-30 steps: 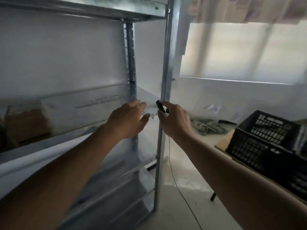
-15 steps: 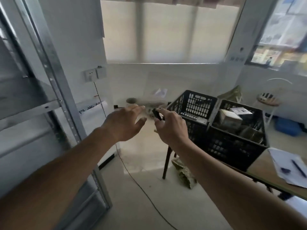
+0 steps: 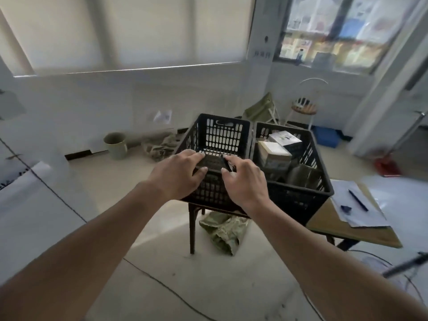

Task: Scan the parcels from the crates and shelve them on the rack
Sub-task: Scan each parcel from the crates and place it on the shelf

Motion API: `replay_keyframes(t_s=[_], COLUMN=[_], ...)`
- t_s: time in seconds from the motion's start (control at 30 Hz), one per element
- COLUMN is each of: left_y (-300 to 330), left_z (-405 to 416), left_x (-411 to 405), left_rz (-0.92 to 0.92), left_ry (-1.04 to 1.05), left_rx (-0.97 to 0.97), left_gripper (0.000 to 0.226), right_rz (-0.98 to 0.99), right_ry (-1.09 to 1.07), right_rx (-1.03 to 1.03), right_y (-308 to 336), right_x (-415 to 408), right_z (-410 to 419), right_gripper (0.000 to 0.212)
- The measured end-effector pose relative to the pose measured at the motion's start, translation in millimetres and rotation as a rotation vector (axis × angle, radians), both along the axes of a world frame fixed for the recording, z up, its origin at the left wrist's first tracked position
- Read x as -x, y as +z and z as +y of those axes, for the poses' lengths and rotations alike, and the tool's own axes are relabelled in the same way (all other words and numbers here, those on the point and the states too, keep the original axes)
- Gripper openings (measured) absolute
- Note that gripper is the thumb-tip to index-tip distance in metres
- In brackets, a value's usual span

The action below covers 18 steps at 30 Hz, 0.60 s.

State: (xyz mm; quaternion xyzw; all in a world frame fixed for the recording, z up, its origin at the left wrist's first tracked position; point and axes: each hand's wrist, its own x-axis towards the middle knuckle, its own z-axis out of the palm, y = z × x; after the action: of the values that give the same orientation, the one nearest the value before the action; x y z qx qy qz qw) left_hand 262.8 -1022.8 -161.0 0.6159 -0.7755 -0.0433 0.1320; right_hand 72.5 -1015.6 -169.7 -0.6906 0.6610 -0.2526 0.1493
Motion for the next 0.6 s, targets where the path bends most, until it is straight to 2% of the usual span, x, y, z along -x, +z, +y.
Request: replay_keyframes(t_s=[0.37, 0.6], left_y=[-53, -86], left_z=[-178, -271], left_x=[26, 60], left_rz=[0.01, -0.027], left_ry=[-0.168, -0.172], left_rx=[-0.154, -0.233], left_gripper=[0.059, 0.058], right_rz=[-0.009, -0.009], right_ry=[-0.209, -0.209], right_rx=[-0.088, -0.125], right_y=[-40, -72], right_x=[22, 54], right_z=[-133, -229], right_gripper=[0.049, 0.048])
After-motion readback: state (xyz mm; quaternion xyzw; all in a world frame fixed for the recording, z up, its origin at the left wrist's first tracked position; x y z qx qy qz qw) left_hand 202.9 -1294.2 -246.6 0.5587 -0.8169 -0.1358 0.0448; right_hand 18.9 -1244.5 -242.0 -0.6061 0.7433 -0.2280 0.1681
